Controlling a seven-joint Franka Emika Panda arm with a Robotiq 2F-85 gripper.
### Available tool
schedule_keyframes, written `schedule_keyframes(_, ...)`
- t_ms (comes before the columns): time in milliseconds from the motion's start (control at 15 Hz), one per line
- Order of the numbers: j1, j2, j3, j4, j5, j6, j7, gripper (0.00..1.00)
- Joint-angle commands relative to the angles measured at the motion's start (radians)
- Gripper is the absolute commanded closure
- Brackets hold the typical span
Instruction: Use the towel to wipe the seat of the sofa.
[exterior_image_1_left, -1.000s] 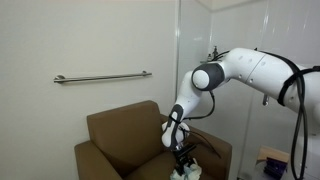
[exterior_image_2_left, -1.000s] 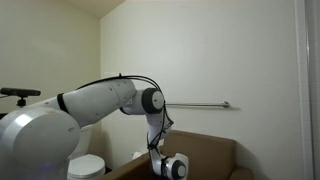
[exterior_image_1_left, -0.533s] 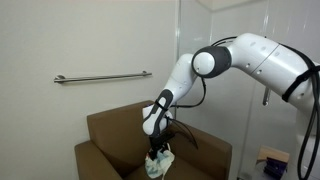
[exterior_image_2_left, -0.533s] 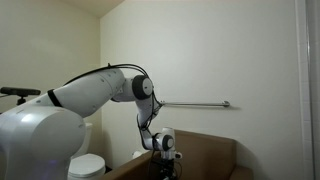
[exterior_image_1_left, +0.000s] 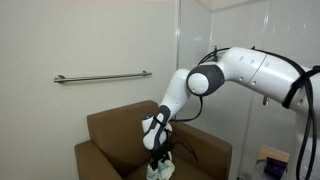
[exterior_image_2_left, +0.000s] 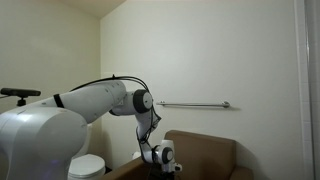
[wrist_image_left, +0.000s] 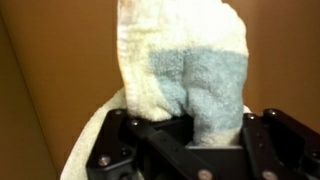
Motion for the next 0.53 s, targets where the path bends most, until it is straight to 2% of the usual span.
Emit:
schedule_keyframes(0, -0.133, 0.075, 0.093, 0.048, 0.069, -0.063, -0.118, 0.95)
schedule_keyframes(267, -0.247, 0.1, 0.163, 0.019, 0.116, -0.119, -0.247, 0.95)
schedule_keyframes(467, -0.292, 0.076, 0.181, -0.04, 0.119, -0.178, -0.32, 0.95)
